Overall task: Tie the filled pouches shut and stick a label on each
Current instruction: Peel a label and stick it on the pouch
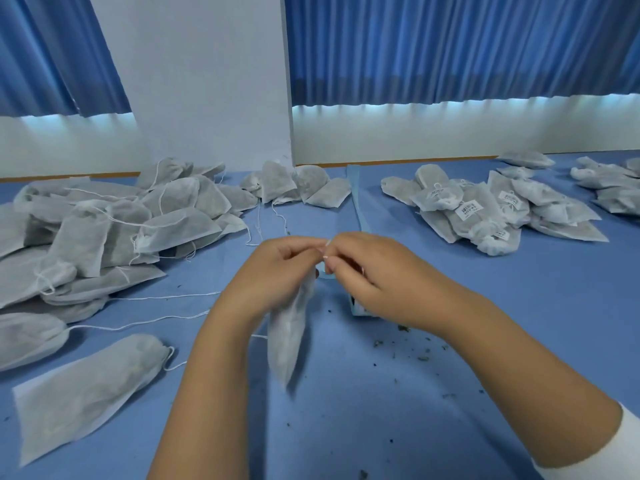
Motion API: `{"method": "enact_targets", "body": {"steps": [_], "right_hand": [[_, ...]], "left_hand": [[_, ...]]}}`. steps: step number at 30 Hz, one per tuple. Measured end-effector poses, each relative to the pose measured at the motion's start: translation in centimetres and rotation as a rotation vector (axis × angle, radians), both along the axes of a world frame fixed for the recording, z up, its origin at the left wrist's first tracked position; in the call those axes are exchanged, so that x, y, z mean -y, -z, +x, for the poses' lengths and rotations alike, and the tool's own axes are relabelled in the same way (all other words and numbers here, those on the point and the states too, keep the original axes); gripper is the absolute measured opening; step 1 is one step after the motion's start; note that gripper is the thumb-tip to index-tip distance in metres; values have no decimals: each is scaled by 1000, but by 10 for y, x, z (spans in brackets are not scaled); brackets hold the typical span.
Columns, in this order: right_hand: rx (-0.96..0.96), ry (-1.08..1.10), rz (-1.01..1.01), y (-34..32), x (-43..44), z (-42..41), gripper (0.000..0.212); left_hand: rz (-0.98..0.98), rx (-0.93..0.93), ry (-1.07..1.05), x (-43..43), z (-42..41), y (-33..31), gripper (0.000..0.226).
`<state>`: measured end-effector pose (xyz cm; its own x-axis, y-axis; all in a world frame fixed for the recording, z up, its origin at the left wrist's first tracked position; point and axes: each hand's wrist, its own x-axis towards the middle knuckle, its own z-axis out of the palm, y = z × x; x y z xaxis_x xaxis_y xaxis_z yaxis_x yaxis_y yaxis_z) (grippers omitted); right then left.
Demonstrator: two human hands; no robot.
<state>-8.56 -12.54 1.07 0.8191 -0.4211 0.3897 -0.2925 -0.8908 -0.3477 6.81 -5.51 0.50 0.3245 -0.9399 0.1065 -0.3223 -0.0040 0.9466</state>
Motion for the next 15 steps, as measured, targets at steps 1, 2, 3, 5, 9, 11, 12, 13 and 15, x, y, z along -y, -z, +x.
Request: {"method": "enact_targets", "body": {"steps": [1,2,3,5,9,11,12,13,15], "right_hand": [[53,9,-11,-3,2,-4,17],[95,32,-47,-5,5,-7,17],[123,68,-103,-7,9,-11,17],[132,132,-181,-5,15,-14,17],[193,154,202,10,20,-15,15],[204,239,385,21,21,-16,39],[207,298,354,26,21,-16,46],[228,355,255,29,21,-17,48],[349,409,27,27,16,-16,41]], "left_hand": [[32,21,53,-2,-1,-1,29],[51,14,119,-4,-3,-3,32],[62,-23,187,-6,-5,-5,34],[75,-124,281,-7,-9,-8,38],[64,-192,279,-6,-15,-10,41],[60,-224,210,-4,-16,-8,41],[57,-246,171,-3,-16,-7,40],[52,-266,140,-2,-16,-7,39],[34,-277,111,0,-17,-6,36]]}}
